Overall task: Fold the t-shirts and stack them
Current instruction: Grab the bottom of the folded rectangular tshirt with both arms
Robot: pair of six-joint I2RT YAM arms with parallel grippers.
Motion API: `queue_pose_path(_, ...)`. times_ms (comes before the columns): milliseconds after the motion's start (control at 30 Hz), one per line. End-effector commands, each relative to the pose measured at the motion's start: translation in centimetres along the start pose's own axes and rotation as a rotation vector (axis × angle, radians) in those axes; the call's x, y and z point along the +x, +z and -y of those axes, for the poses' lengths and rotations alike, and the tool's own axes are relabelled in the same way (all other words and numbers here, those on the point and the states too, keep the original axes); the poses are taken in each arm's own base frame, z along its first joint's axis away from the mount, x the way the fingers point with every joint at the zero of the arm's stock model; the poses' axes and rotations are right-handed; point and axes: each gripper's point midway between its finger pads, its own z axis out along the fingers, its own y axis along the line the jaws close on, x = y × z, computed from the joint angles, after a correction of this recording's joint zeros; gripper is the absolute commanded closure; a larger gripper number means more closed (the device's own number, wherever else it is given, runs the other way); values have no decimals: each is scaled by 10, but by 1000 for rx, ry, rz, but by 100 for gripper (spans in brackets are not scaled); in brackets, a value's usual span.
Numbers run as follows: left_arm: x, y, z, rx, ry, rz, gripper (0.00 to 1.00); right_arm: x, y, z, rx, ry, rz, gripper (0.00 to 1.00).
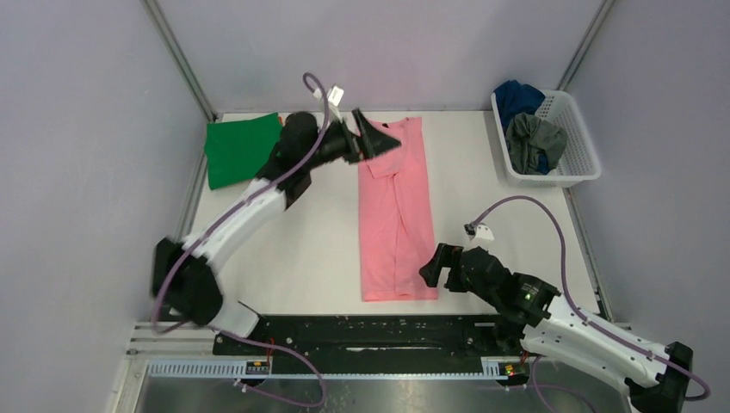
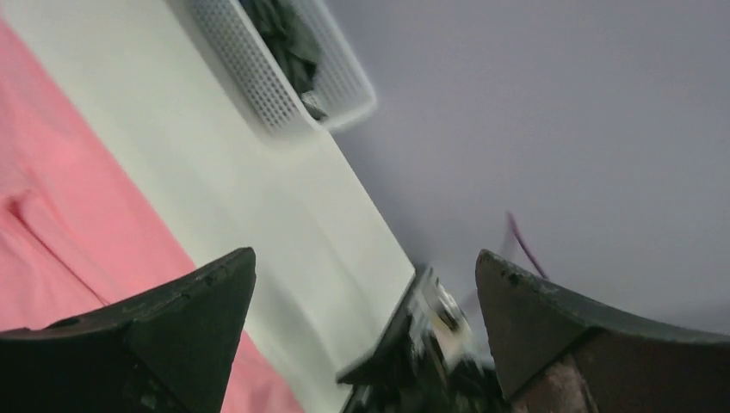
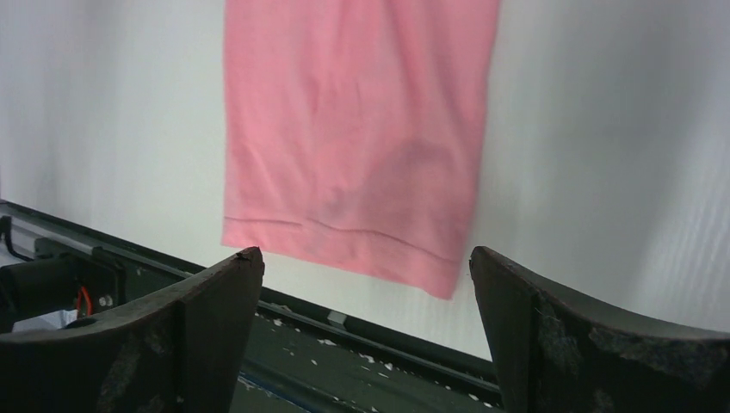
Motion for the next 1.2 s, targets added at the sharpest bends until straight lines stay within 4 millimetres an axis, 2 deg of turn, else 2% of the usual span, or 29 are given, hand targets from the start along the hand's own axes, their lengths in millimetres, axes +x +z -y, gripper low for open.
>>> queue_pose_path(0,108,-50,-36,-208,170,-93,1,25,-2,34,97,53,-45,2)
queue_pose_path(67,161,-75,-46,-270,174,-165,1,28,-1,34,87,58,-51,2)
queue_pose_path(133,203,-100,-57,-330,160,-242,1,29,0,36,93,47,-53,2)
queue_pose_path(233,254,-137,-74,-432,132,-325,1,33,3,37,101,22,-77,2)
queue_pose_path(367,298,-166,-92,-490,58,-406,1,42,8,38,113,7,-118,2)
queue_pose_path(500,321,-168,-105,-519,33,-449,1,49,14,35,97,20,-137,1)
queue_pose_path(600,335,-159,-107,-485,8,-485,10,52,18,32,88,35,-148,1)
queue_pose_path(733,345,-157,-125,-551,4,-509,20,58,22,40,130,57,-162,8)
queue_pose_path(967,355,-161,-152,-661,0,-521,48,72,30,55,213,51,-207,27)
queue_pose_path(1067,358,-160,-154,-672,-3,-539,64,78,32,49,195,56,-242,43)
queue_pose_path(1167,362,-163,-151,-668,-10,-559,83,88,30,44,174,61,-303,66)
